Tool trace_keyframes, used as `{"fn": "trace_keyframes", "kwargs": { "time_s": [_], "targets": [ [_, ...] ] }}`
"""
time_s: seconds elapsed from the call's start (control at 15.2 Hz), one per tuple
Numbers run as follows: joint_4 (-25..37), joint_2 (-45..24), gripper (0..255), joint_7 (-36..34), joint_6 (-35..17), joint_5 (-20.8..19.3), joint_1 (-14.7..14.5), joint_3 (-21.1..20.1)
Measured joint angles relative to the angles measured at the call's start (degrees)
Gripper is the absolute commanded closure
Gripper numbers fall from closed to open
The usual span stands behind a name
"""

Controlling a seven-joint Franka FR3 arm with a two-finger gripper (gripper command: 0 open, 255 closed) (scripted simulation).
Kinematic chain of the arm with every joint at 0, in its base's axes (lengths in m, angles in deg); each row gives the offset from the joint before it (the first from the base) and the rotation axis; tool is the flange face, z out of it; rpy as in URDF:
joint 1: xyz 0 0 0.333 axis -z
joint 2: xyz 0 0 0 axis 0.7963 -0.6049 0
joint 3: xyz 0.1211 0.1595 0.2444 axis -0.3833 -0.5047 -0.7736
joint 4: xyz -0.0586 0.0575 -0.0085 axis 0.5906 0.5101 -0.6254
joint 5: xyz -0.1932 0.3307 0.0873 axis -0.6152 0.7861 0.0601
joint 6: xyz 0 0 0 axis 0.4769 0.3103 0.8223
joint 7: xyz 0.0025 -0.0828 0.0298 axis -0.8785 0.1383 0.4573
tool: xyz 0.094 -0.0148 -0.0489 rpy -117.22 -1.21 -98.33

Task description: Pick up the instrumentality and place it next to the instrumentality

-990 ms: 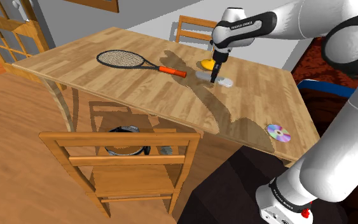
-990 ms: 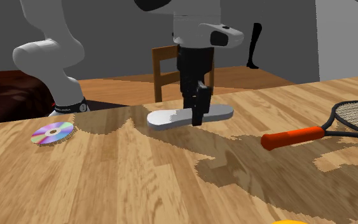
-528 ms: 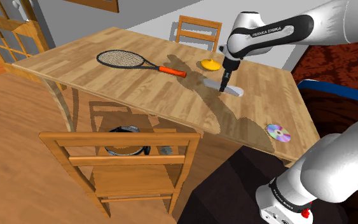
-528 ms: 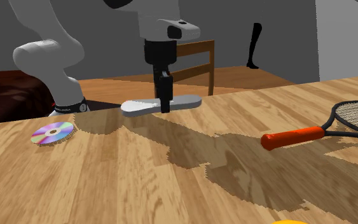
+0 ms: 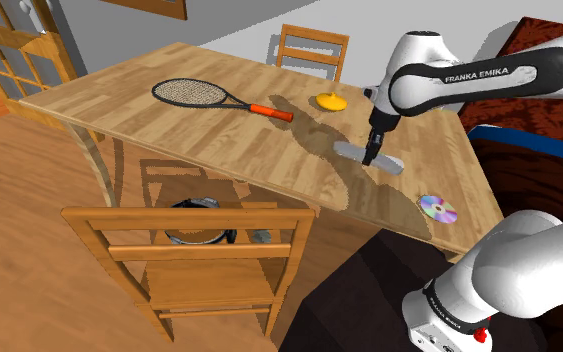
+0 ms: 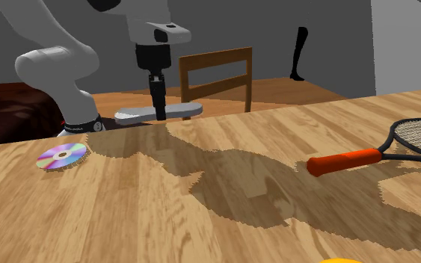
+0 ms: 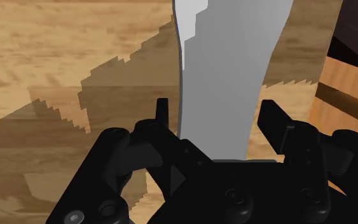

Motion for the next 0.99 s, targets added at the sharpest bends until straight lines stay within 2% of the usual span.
{"fn": "trace_keyframes", "kwargs": {
  "time_s": [0.33,0.99],
  "targets": [
    [-8.88,11.12,255,-1.79,2.37,-1.2,1.0,-1.55],
    [-14.43,8.23,255,-2.3,-6.0,-1.93,1.19,-0.96]
  ]
}}
